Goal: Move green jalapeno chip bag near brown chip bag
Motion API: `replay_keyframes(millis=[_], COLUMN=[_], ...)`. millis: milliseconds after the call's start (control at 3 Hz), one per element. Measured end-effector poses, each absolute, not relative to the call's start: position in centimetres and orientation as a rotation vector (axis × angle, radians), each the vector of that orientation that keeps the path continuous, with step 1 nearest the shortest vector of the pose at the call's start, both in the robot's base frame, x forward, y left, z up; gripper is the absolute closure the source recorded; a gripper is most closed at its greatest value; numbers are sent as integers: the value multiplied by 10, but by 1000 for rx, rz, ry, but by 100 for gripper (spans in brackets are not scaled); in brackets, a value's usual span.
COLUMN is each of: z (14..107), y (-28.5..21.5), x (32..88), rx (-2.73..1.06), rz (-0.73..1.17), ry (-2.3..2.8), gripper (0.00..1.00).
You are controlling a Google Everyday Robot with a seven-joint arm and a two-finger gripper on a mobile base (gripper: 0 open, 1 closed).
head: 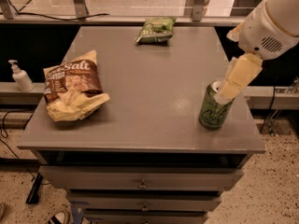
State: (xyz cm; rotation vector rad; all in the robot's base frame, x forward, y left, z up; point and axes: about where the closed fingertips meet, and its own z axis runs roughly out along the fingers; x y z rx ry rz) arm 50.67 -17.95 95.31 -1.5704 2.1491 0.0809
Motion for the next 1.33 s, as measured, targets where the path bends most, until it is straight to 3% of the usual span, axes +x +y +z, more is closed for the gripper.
replay_keyframes(millis=[667,1333], z=[928,928], y=[-122,-115], x=[584,597], rx=[-1325,-1357], rz=[339,291], ry=[2150,2048], gripper=[0,0])
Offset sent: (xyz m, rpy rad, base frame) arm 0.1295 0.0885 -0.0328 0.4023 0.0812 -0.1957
